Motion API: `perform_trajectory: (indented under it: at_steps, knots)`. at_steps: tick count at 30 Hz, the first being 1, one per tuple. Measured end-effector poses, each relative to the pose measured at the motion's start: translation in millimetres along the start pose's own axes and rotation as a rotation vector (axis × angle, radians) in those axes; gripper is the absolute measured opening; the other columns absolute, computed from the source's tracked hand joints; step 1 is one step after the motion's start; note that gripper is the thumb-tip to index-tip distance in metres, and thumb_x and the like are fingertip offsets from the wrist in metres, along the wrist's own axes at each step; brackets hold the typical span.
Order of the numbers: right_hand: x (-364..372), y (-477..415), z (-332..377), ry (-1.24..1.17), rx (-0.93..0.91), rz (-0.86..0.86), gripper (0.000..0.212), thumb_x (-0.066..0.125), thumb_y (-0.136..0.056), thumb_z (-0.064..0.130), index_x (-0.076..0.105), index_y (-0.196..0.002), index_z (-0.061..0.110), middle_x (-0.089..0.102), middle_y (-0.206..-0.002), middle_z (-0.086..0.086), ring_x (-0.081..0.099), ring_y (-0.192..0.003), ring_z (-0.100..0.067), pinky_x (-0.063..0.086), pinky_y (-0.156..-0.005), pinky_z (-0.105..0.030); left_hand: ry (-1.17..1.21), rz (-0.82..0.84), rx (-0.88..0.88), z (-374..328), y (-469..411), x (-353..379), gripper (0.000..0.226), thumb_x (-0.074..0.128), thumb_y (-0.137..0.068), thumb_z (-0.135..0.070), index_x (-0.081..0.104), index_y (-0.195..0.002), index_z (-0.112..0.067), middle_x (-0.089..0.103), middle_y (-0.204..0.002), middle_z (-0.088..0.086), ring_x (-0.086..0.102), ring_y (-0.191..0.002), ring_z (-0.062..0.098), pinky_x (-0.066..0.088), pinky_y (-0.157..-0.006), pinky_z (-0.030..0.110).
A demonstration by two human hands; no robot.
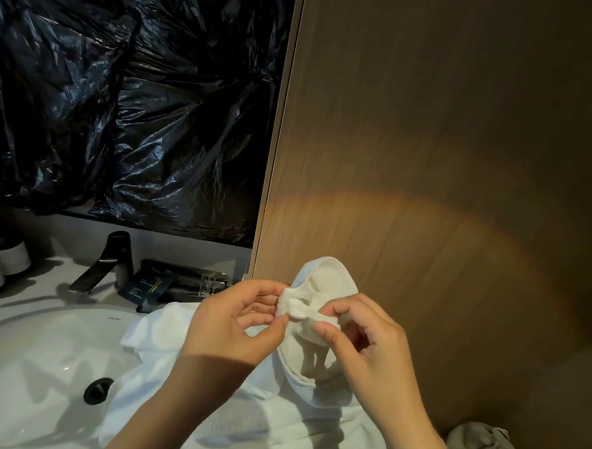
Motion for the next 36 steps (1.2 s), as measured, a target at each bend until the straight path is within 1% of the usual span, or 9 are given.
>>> perform_trajectory:
  at_steps: [5,9,13,18,24,26,28,30,36]
  knots:
    - [-9.4,16.8,-13.9,0.177,0.0,0.189,0.023,0.051,-0.089,0.055,0.067,-0.089,0.038,0.063,-0.095,0.02,0.06,-0.084,-0.01,0.046,-0.061,-0.015,-0.015,-0.054,0.059,3.0,-0.3,-19.3,0.035,0.074,-0.076,0.003,0.07,-0.095,-0.026,0.074,-0.089,-0.008,0.069,-0.08,0.008,0.054,-0.072,0.014]
    - [-5.2,19.6,-16.3,0.22,-0.025,0.238,0.02,0.048,-0.094,0.047,0.065,-0.092,0.038,0.063,-0.094,0.021,0.061,-0.082,-0.01,0.048,-0.062,-0.023,-0.014,-0.032,0.088,5.0,1.6,-17.8,0.036,0.074,-0.075,0.005,0.071,-0.095,-0.025,0.074,-0.088,-0.006,0.069,-0.08,0.011,0.055,-0.073,0.017]
    - [-1.8,9.1,-15.4,0.223,0.002,0.317,0.023,0.05,-0.093,0.052,0.065,-0.109,0.045,0.064,-0.096,0.024,0.061,-0.082,-0.008,0.049,-0.067,-0.022,-0.012,-0.029,0.105,5.8,3.8,-19.8,0.039,0.074,-0.076,0.006,0.071,-0.095,-0.028,0.074,-0.089,-0.005,0.07,-0.081,0.012,0.055,-0.074,0.017]
    - [-5.3,1.9,-17.1,0.321,-0.023,0.425,0.029,0.05,-0.087,0.056,0.071,-0.099,0.04,0.064,-0.095,0.024,0.06,-0.078,-0.01,0.044,-0.065,-0.018,-0.002,-0.049,0.094,11.1,6.2,-31.3,0.041,0.073,-0.076,0.005,0.073,-0.094,-0.032,0.074,-0.091,-0.004,0.07,-0.082,0.012,0.056,-0.075,0.018]
    - [-10.2,-2.9,-5.5,0.282,-0.088,0.378,0.015,0.055,-0.097,0.028,0.069,-0.093,0.027,0.062,-0.104,0.023,0.063,-0.092,-0.005,0.052,-0.078,-0.027,0.015,-0.07,0.093,11.1,5.2,-37.6,0.031,0.074,-0.075,-0.005,0.071,-0.098,-0.025,0.074,-0.092,0.0,0.071,-0.085,0.017,0.058,-0.078,0.024]
    - [-22.1,-4.3,4.7,0.281,-0.116,0.331,0.015,0.048,-0.1,0.032,0.063,-0.096,0.03,0.063,-0.099,0.023,0.063,-0.088,-0.004,0.052,-0.072,-0.02,0.036,-0.1,0.094,7.9,0.6,-42.3,0.028,0.074,-0.074,-0.009,0.071,-0.099,-0.022,0.074,-0.092,0.001,0.071,-0.085,0.017,0.058,-0.078,0.025]
    - [-28.8,-1.2,18.5,0.455,-0.235,0.337,0.012,0.043,-0.1,0.036,0.054,-0.096,0.037,0.059,-0.085,0.024,0.06,-0.075,-0.003,0.045,-0.059,-0.014,0.037,-0.107,0.101,4.4,-5.0,-42.7,0.028,0.074,-0.077,-0.003,0.071,-0.097,-0.022,0.073,-0.091,0.0,0.07,-0.084,0.016,0.058,-0.077,0.024]
    - [-31.5,4.4,25.8,0.637,-0.336,0.369,0.01,0.042,-0.099,0.034,0.051,-0.096,0.037,0.055,-0.082,0.022,0.055,-0.066,-0.005,0.043,-0.053,-0.017,0.01,-0.101,0.106,4.3,-8.2,-41.4,0.034,0.071,-0.078,0.006,0.071,-0.096,-0.023,0.073,-0.09,-0.001,0.07,-0.083,0.015,0.057,-0.077,0.022]
    - [-38.4,17.8,-0.1,0.672,-0.259,0.448,0.037,0.031,-0.102,0.052,0.059,-0.087,0.034,0.05,-0.088,0.02,0.054,-0.071,-0.005,0.047,-0.058,-0.025,-0.037,-0.07,0.067,20.2,-5.9,-37.2,0.034,0.07,-0.079,0.008,0.07,-0.099,-0.02,0.072,-0.091,-0.001,0.069,-0.082,0.014,0.057,-0.076,0.02]
Point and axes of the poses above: each hand's wrist, its own y-axis away from the middle knuckle, its own x-axis out of the palm, z = x × y, the point moved 5 cm from there along -y, towards the middle knuckle
